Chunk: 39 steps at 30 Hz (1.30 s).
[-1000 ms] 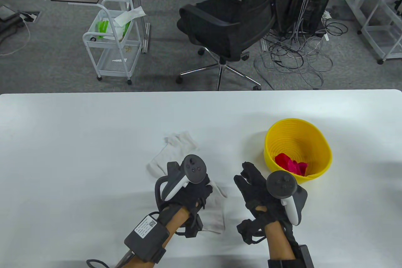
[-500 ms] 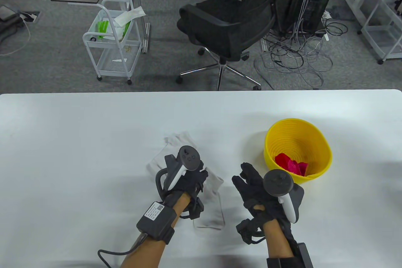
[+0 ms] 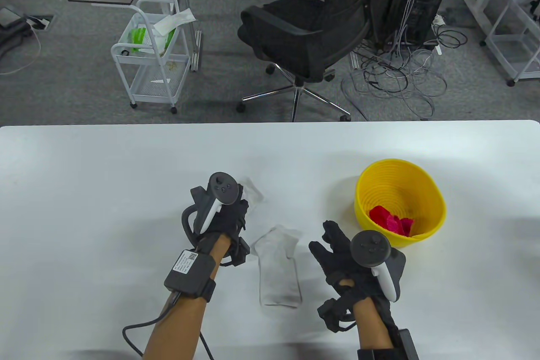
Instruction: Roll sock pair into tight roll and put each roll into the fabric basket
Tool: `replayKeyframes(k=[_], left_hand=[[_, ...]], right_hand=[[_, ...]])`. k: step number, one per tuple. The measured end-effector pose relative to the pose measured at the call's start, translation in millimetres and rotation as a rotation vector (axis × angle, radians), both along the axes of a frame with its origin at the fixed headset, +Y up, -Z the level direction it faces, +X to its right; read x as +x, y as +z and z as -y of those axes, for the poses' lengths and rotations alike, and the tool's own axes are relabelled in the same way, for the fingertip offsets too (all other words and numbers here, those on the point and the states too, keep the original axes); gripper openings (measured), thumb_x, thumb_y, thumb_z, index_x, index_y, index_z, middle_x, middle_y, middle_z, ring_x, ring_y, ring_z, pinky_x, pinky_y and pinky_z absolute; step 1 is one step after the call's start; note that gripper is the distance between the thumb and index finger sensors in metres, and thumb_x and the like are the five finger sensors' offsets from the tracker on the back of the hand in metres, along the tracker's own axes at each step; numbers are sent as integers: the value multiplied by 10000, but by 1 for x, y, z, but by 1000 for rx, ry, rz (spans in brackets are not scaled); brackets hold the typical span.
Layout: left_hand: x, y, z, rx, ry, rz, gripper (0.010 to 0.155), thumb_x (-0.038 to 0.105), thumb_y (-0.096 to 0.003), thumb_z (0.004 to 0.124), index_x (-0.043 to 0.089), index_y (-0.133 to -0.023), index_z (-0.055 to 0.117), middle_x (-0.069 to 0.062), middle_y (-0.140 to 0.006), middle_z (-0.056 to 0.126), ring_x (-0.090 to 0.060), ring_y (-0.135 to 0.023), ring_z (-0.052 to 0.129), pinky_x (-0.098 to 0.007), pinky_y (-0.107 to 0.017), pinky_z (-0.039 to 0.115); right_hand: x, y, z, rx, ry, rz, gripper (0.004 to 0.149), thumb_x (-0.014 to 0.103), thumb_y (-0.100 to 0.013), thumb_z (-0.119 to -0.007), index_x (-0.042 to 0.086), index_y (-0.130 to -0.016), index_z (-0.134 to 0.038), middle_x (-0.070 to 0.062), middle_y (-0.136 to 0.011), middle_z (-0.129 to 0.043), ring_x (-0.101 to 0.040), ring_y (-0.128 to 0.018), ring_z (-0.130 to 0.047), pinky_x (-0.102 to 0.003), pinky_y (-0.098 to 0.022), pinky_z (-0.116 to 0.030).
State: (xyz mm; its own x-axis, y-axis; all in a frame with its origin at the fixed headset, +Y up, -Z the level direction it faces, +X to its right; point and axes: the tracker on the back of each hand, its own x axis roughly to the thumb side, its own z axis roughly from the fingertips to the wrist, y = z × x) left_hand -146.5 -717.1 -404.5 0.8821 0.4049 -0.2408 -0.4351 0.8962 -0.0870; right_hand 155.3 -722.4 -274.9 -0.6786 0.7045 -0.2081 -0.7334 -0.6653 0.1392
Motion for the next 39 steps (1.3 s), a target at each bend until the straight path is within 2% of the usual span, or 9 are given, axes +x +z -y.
replayKeyframes(k=[4, 10, 15, 23, 28, 30, 33, 39], left_hand=[[-4, -24, 9, -19, -34, -39, 562, 440, -390, 797, 405, -948, 740, 36, -1055, 716, -233, -893, 753, -453, -640, 629], [0, -56, 25, -109, -32, -92, 523, 403, -408, 769, 419, -931, 767, 69, -1061, 701, -216, -902, 719, -448, -661, 587], [12, -74, 32, -87, -148, -13, 524, 401, -401, 775, 422, -925, 767, 73, -1046, 714, -208, -882, 726, -444, -649, 589], [26, -84, 42, -91, -209, -38, 521, 418, -387, 802, 364, -905, 816, 54, -974, 814, -222, -825, 792, -449, -629, 613], [29, -86, 48, -77, -250, -48, 507, 407, -365, 863, 373, -871, 842, 63, -938, 825, -212, -790, 815, -452, -623, 627], [29, -87, 49, -72, -269, -42, 499, 408, -359, 881, 378, -855, 845, 67, -928, 825, -209, -782, 817, -454, -624, 627], [31, -87, 47, -58, -287, -42, 415, 404, -353, 895, 376, -767, 896, 67, -893, 857, -213, -768, 834, -455, -625, 634], [29, -85, 44, -53, -312, -24, 400, 405, -359, 868, 375, -757, 899, 70, -887, 857, -213, -782, 821, -458, -638, 613]], right_hand=[[0, 0, 1, -3, 11, -3, 808, 699, -396, -665, 309, -1065, -435, -8, -1102, -645, -315, -1025, -676, -590, -679, -612], [-3, 4, -4, 36, 20, 3, 800, 693, -399, -668, 305, -1063, -446, -7, -1094, -660, -309, -1016, -692, -589, -675, -620], [-4, 3, -1, 20, 52, -4, 800, 693, -398, -669, 307, -1062, -447, -5, -1092, -665, -305, -1015, -698, -587, -675, -623], [-3, 3, -1, 13, 58, 1, 797, 688, -397, -674, 306, -1060, -451, -3, -1087, -673, -301, -1011, -706, -587, -673, -625], [-2, 4, -1, 18, 54, 5, 799, 687, -395, -679, 307, -1060, -450, 0, -1086, -674, -299, -1010, -708, -585, -674, -627], [-1, 4, -1, 14, 57, 4, 800, 686, -395, -679, 306, -1060, -449, 1, -1086, -674, -298, -1011, -708, -585, -675, -626], [-1, 4, -1, 11, 60, 6, 800, 685, -395, -683, 308, -1060, -449, 0, -1086, -674, -299, -1011, -707, -586, -674, -626], [0, 4, -1, 12, 52, 6, 802, 685, -394, -683, 306, -1061, -448, 1, -1087, -673, -296, -1012, -708, -585, -675, -626]])
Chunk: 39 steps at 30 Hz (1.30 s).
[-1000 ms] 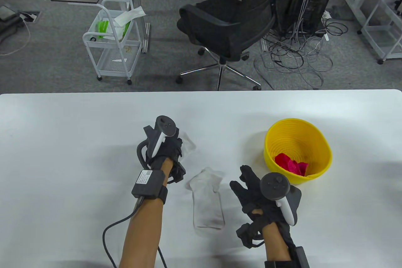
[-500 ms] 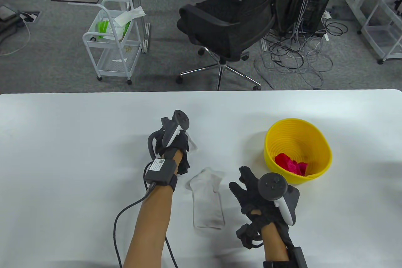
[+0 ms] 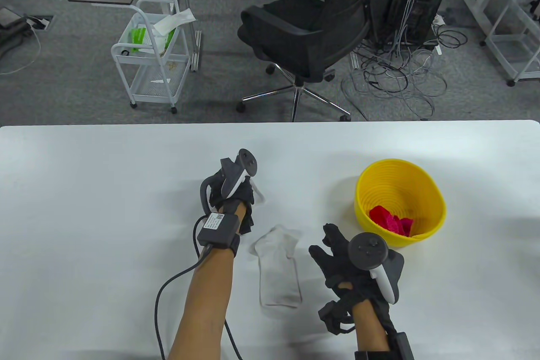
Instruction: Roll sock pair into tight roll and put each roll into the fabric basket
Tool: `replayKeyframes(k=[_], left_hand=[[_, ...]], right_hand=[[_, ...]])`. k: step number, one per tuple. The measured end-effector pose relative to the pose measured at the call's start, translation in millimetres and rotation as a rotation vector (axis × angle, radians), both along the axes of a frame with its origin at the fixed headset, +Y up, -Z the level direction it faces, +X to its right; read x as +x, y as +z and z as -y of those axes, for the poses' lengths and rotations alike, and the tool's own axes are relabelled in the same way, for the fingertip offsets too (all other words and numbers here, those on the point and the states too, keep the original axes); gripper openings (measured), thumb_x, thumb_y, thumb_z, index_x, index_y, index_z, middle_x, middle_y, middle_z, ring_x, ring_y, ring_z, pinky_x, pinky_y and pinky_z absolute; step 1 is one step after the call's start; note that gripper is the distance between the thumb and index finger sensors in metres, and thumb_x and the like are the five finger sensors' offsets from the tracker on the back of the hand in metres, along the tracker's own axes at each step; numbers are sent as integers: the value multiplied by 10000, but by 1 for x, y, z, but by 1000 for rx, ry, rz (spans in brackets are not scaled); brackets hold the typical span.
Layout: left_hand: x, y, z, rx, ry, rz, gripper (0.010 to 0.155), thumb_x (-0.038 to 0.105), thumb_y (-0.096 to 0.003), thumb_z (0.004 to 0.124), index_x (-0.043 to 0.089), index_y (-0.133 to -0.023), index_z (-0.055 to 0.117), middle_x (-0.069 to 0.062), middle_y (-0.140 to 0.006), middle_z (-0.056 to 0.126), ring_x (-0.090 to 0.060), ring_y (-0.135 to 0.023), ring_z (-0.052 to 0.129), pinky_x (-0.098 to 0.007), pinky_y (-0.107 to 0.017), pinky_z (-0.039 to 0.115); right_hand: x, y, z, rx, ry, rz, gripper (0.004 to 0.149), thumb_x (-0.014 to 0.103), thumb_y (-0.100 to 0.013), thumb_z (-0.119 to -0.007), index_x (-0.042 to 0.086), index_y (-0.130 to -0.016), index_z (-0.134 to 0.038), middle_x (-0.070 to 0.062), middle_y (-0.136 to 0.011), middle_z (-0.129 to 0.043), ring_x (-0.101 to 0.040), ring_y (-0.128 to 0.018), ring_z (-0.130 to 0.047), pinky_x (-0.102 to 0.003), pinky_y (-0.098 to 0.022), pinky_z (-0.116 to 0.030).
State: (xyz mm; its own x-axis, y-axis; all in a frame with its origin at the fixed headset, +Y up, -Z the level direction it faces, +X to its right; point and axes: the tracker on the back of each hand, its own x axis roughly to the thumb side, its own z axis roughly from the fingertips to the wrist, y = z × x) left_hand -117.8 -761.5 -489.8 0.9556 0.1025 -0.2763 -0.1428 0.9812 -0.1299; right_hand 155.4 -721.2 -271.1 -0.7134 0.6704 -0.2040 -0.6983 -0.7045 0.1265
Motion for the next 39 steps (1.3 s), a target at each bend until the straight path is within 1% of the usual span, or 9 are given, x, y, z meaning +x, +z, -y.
replayKeyframes(k=[3, 9, 11, 16, 17, 22, 25, 32, 39], left_hand=[[-7, 6, -10, 17, 42, 2, 398, 411, -362, 862, 380, -756, 897, 67, -891, 857, -215, -789, 819, -459, -635, 613], [-25, 28, -50, 51, 115, 19, 397, 421, -367, 860, 374, -760, 898, 57, -918, 841, -226, -809, 806, -465, -641, 603], [-30, 41, -66, 104, 89, 42, 398, 426, -367, 859, 370, -760, 897, 60, -924, 837, -224, -815, 803, -467, -649, 593], [-41, 76, -102, 158, 130, 97, 400, 426, -374, 854, 360, -766, 894, 45, -936, 838, -229, -818, 801, -472, -648, 587], [-42, 83, -109, 165, 137, 108, 400, 429, -375, 851, 362, -768, 892, 68, -936, 838, -228, -818, 803, -470, -647, 591], [-48, 122, -140, 202, 220, 121, 403, 425, -380, 848, 347, -773, 890, 35, -921, 865, -244, -802, 824, -480, -638, 597], [-45, 148, -158, 199, 264, 162, 404, 428, -386, 840, 347, -780, 880, 29, -903, 885, -248, -788, 840, -483, -631, 604], [-23, 201, -182, 207, 358, 262, 411, 432, -387, 835, 326, -782, 877, -10, -818, 959, -260, -700, 920, -488, -579, 670], [-5, 241, -183, 158, 394, 351, 412, 429, -387, 838, 316, -781, 881, -3, -714, 1017, -250, -605, 985, -480, -524, 729]], right_hand=[[1, -1, 0, -1, -11, 2, 801, 687, -394, -682, 312, -1061, -444, 3, -1088, -671, -297, -1014, -705, -585, -677, -624], [2, 0, -1, 1, -35, -6, 803, 687, -394, -681, 310, -1062, -442, 2, -1090, -668, -299, -1015, -702, -585, -678, -622], [1, -1, -1, 0, -39, -9, 803, 688, -394, -681, 309, -1062, -444, 2, -1090, -668, -300, -1015, -701, -586, -678, -622], [1, -1, -1, -6, -51, -19, 804, 690, -395, -679, 313, -1063, -439, 2, -1094, -664, -299, -1019, -697, -585, -681, -620], [1, -1, -1, -6, -51, -20, 805, 690, -395, -678, 314, -1064, -438, 3, -1094, -664, -300, -1018, -698, -586, -680, -620], [1, -1, -1, -3, -66, -22, 804, 691, -395, -677, 315, -1064, -438, 5, -1095, -663, -298, -1020, -697, -585, -682, -619], [1, -2, -2, 0, -73, -24, 804, 692, -396, -676, 316, -1065, -438, 2, -1095, -663, -297, -1021, -697, -585, -683, -618], [6, -2, -1, 3, -96, -7, 804, 691, -396, -677, 314, -1065, -438, 3, -1095, -664, -299, -1019, -697, -586, -682, -617], [7, -3, -1, 1, -106, -3, 803, 692, -396, -675, 317, -1064, -437, 4, -1094, -666, -297, -1019, -700, -585, -682, -619]])
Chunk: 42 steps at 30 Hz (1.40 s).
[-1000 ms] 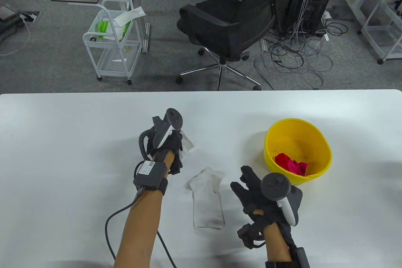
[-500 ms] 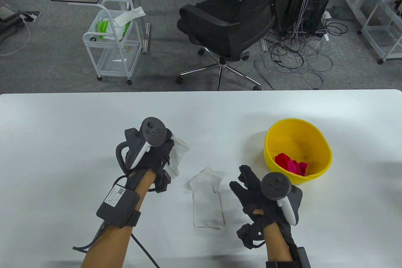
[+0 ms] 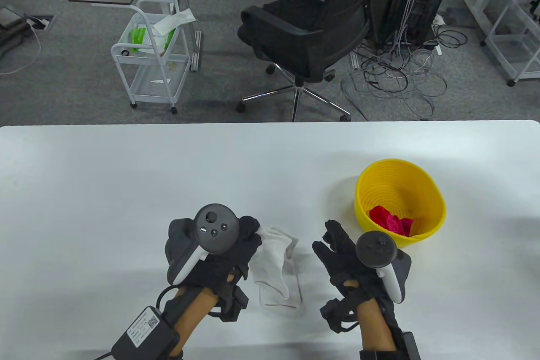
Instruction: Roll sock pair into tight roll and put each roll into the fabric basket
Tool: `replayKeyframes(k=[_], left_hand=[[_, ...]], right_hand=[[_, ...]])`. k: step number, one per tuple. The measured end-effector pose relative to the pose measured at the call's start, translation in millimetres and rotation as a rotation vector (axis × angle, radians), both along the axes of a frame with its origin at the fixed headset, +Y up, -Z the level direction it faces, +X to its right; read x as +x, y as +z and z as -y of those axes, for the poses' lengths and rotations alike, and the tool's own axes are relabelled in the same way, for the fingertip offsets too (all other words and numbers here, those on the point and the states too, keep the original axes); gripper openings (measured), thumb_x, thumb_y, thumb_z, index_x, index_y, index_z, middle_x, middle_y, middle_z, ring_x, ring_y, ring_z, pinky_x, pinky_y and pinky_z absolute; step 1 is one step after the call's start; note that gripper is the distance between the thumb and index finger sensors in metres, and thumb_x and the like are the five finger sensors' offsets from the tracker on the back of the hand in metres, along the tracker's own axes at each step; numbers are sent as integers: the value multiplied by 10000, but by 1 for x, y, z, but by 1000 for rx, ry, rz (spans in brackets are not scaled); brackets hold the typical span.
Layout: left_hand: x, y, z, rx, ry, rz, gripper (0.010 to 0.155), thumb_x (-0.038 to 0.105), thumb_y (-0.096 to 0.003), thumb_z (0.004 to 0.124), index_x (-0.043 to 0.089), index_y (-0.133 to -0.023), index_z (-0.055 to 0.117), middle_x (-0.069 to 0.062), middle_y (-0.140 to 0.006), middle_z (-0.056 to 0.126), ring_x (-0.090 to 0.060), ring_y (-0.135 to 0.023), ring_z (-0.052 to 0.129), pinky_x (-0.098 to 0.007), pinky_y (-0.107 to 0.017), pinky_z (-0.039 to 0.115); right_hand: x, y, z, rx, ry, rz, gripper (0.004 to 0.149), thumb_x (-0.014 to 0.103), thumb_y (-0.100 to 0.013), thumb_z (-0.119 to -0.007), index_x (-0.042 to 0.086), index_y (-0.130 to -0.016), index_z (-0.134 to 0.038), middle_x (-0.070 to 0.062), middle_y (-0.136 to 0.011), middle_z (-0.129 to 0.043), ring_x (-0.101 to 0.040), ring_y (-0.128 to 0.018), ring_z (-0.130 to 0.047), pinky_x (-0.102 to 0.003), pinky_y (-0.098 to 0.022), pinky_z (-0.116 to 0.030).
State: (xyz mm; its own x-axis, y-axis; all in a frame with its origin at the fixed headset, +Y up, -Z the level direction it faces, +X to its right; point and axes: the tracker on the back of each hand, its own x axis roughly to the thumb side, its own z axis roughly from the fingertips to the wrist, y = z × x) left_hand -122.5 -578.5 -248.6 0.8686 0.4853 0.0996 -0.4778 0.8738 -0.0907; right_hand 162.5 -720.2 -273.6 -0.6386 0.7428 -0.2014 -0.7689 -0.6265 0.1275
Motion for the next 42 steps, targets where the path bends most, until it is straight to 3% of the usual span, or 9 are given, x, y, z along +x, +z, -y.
replayKeyframes(k=[10, 19, 29, 42], left_hand=[[16, 29, 18, -88, 28, 104, 412, 424, -385, 843, 303, -776, 888, -4, -695, 1026, -249, -582, 997, -479, -509, 739], [22, 29, 25, -124, 39, 128, 412, 413, -376, 864, 266, -757, 921, -17, -640, 1062, -247, -524, 1029, -475, -475, 768], [28, -1, 53, -196, 38, 40, 420, 419, -375, 859, 250, -754, 921, -19, -616, 1072, -239, -489, 1040, -467, -455, 782], [31, -61, 90, -272, 55, -93, 416, 414, -373, 872, 281, -764, 918, -18, -656, 1056, -249, -532, 1021, -470, -474, 761]], right_hand=[[-1, 0, 0, -15, 8, -8, 803, 693, -396, -674, 318, -1065, -437, 5, -1094, -667, -296, -1018, -702, -583, -683, -619], [-3, -1, 1, -18, 8, -18, 802, 693, -397, -674, 319, -1065, -437, 6, -1096, -665, -297, -1019, -701, -582, -684, -618], [-4, -1, 0, -16, -3, -23, 803, 696, -397, -672, 321, -1066, -434, 9, -1098, -663, -293, -1022, -699, -580, -687, -617], [-4, -2, 0, -23, -19, -20, 802, 698, -397, -670, 325, -1067, -431, 14, -1099, -661, -290, -1024, -699, -579, -690, -616]])
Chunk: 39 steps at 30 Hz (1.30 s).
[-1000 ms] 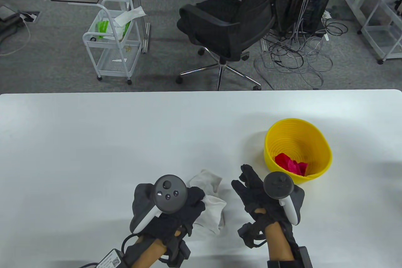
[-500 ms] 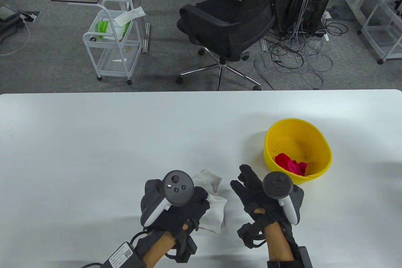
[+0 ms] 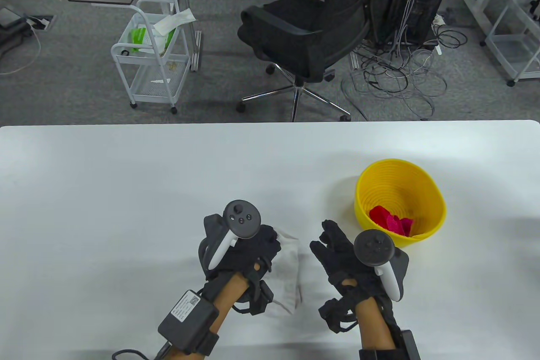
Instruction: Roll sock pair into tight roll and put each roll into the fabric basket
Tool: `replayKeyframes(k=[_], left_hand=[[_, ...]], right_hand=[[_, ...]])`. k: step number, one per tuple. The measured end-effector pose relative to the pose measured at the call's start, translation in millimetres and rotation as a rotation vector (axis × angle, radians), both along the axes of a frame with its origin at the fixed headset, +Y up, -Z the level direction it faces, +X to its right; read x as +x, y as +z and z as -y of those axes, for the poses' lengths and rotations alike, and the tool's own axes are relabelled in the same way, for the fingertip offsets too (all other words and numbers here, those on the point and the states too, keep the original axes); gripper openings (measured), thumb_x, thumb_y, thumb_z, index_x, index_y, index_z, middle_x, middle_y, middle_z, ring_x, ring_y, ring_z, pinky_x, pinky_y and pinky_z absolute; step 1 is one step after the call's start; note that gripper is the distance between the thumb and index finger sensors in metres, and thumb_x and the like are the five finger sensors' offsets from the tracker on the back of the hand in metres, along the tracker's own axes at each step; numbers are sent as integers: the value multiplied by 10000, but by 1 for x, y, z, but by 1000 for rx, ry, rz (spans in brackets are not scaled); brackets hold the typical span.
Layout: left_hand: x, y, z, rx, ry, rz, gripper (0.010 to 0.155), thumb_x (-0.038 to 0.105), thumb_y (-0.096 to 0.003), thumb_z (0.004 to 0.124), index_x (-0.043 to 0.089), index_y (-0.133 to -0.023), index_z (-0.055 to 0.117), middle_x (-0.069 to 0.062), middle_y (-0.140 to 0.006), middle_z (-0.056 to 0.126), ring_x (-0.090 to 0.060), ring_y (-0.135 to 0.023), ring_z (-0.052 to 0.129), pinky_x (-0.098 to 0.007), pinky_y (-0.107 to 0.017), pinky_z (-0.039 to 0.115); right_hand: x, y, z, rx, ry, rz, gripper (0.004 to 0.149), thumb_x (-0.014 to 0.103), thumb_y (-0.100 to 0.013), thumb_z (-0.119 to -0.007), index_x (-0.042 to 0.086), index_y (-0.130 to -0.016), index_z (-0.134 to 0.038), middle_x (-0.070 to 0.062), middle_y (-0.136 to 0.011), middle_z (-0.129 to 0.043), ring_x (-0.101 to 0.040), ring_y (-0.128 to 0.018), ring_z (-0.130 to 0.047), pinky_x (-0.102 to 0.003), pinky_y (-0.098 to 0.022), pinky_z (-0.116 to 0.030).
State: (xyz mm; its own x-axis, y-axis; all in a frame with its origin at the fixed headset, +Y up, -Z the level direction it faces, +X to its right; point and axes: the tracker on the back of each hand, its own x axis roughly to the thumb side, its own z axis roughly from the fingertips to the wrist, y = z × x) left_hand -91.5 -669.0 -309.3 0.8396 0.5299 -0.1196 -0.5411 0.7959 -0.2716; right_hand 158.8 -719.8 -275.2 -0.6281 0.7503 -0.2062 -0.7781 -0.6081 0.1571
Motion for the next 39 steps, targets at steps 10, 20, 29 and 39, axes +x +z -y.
replayKeyframes(k=[10, 20, 29, 39], left_hand=[[10, -39, 34, 11, -142, -92, 414, 412, -365, 880, 306, -764, 922, -6, -657, 1050, -246, -546, 1010, -470, -496, 750], [-1, -48, 55, 14, -231, -133, 584, 468, -359, 849, 371, -929, 764, 11, -1001, 806, -247, -877, 819, -477, -632, 645], [-31, -5, 39, 50, -139, 26, 627, 470, -370, 826, 335, -970, 700, 12, -1069, 709, -263, -968, 729, -474, -702, 590], [-39, 62, 21, 37, -10, 194, 582, 463, -379, 836, 309, -938, 786, -16, -1021, 807, -281, -909, 823, -478, -661, 659]], right_hand=[[1, -1, 0, -5, 0, 3, 802, 697, -399, -668, 324, -1068, -431, 14, -1101, -659, -289, -1025, -699, -582, -689, -613], [0, -1, 0, -11, 26, -2, 802, 695, -399, -670, 323, -1068, -432, 12, -1101, -660, -291, -1024, -700, -580, -690, -615], [-13, 0, 0, -16, 129, -63, 753, 638, -402, -740, 335, -1049, -503, 18, -1097, -666, -291, -1025, -699, -585, -691, -614], [-54, 15, -30, 71, 295, -234, 426, 438, -391, -901, 350, -807, -866, 71, -828, -976, -190, -769, -976, -507, -563, -793]])
